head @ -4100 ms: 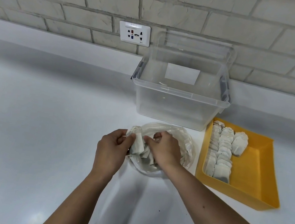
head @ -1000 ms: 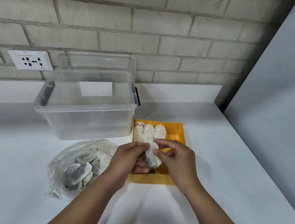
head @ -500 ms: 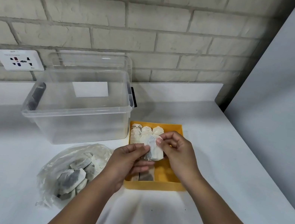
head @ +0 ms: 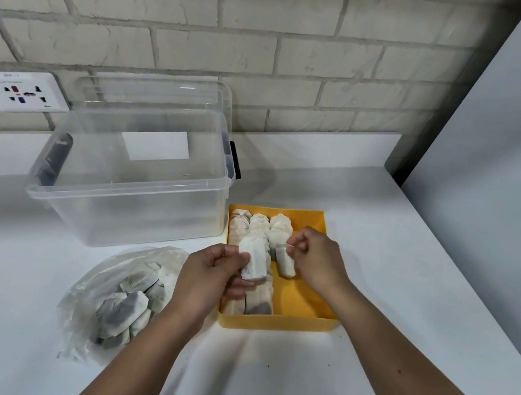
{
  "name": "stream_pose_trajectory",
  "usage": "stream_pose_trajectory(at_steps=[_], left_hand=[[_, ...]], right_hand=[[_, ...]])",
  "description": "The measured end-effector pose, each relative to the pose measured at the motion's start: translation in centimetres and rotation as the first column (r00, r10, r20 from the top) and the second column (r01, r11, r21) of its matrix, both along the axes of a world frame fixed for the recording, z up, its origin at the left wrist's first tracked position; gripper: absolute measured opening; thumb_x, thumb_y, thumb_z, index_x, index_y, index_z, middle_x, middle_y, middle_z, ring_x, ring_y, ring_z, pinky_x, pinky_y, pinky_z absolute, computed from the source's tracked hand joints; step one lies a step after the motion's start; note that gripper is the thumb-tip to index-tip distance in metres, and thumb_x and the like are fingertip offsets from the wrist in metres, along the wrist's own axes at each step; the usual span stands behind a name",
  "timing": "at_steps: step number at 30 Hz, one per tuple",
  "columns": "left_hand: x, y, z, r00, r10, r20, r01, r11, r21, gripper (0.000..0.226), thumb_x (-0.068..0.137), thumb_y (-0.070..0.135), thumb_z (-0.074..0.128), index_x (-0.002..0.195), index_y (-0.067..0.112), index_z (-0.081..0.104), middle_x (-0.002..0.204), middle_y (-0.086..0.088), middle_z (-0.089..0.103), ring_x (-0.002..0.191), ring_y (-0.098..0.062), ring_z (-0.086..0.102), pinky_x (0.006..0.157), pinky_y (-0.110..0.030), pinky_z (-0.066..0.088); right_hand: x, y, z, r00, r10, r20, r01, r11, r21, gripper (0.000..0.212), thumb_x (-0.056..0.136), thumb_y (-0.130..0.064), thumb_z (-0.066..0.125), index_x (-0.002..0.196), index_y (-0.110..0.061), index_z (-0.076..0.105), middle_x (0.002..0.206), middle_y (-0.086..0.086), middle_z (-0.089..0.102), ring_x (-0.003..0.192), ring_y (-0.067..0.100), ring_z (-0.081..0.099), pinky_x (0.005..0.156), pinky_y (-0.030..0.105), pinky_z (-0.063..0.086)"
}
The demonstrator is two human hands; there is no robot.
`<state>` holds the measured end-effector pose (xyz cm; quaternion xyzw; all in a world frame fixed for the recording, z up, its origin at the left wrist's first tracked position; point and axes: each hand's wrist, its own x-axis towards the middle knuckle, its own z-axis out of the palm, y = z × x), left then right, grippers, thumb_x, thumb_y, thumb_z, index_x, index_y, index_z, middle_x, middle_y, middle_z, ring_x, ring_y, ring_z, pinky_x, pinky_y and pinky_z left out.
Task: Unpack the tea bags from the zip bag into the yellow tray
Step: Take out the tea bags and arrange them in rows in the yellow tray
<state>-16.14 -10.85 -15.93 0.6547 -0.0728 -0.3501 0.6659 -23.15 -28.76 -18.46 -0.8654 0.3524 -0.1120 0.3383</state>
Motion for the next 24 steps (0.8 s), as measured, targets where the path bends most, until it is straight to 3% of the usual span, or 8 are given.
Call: stream_pose_trajectory(at_steps=[7, 11, 13, 16, 20, 24], left_hand=[[-0.1, 0.1, -0.2, 1.0, -0.019, -0.012, 0.019, 1.0, -0.011, 0.009, 0.094, 0.01, 0.066, 0.097, 0.003, 0.066, 0.075, -0.009, 0.076, 0.062, -0.018, 0.073, 0.055, -0.026, 0.059], [0.0, 0.0, -0.2, 1.0, -0.015, -0.016, 0.015, 1.0, -0.011, 0.008, 0.093, 0.01, 0.067, 0.096, 0.003, 0.066, 0.074, -0.007, 0.076, 0.062, -0.018, 0.074, 0.055, -0.027, 0.059], [0.1, 0.0, -0.3, 1.0, -0.008, -0.02, 0.007, 1.0, -0.012, 0.007, 0.092, 0.01, 0.068, 0.095, 0.004, 0.066, 0.072, -0.006, 0.076, 0.061, -0.018, 0.074, 0.054, -0.027, 0.059], [0.1, 0.0, -0.3, 1.0, -0.001, -0.012, 0.001, 1.0, -0.012, 0.007, 0.09, 0.009, 0.07, 0.094, 0.006, 0.065, 0.07, -0.005, 0.074, 0.059, -0.017, 0.073, 0.053, -0.027, 0.058], [0.0, -0.1, -0.4, 1.0, -0.006, 0.02, 0.006, 1.0, 0.0, 0.011, 0.088, 0.01, 0.073, 0.094, 0.006, 0.064, 0.069, -0.006, 0.073, 0.056, -0.015, 0.071, 0.054, -0.027, 0.057], [-0.1, -0.2, -0.3, 0.998, -0.013, 0.065, 0.013, 1.0, 0.014, 0.016, 0.085, 0.01, 0.077, 0.088, 0.006, 0.062, 0.068, -0.008, 0.071, 0.056, -0.016, 0.07, 0.055, -0.027, 0.058]], right_hand=[[2.5, -0.7, -1.2, 0.997, -0.081, -0.004, 0.081, 0.997, -0.01, 0.008, 0.093, -0.013, 0.06, 0.091, -0.02, 0.06, 0.095, 0.002, 0.067, 0.085, 0.022, 0.066, 0.079, 0.034, 0.056], [2.8, -0.6, -1.6, 0.993, -0.101, 0.058, 0.095, 0.991, 0.097, 0.006, 0.093, -0.014, 0.061, 0.091, -0.019, 0.058, 0.087, 0.002, 0.065, 0.073, 0.02, 0.068, 0.063, 0.024, 0.054], [2.5, -0.7, -1.5, 0.993, -0.101, 0.068, 0.094, 0.991, 0.099, 0.008, 0.091, -0.019, 0.065, 0.096, -0.019, 0.059, 0.09, -0.001, 0.063, 0.079, 0.019, 0.067, 0.069, 0.024, 0.053], [1.5, -0.2, -0.3, 0.97, -0.118, 0.214, 0.095, 0.989, 0.113, 0.012, 0.089, -0.03, 0.067, 0.096, -0.021, 0.062, 0.095, -0.007, 0.065, 0.083, 0.017, 0.066, 0.077, 0.033, 0.055], [-0.5, 2.4, 2.6, 0.936, -0.05, 0.349, -0.09, 0.924, 0.373, 0.02, 0.089, -0.04, 0.065, 0.091, -0.02, 0.07, 0.083, 0.003, 0.07, 0.061, 0.01, 0.061, 0.063, 0.025, 0.052], [-1.4, 3.4, 3.4, 0.939, 0.09, 0.333, -0.188, 0.943, 0.275, 0.01, 0.081, -0.029, 0.077, 0.085, -0.02, 0.074, 0.082, -0.008, 0.073, 0.065, 0.01, 0.064, 0.069, 0.029, 0.055]])
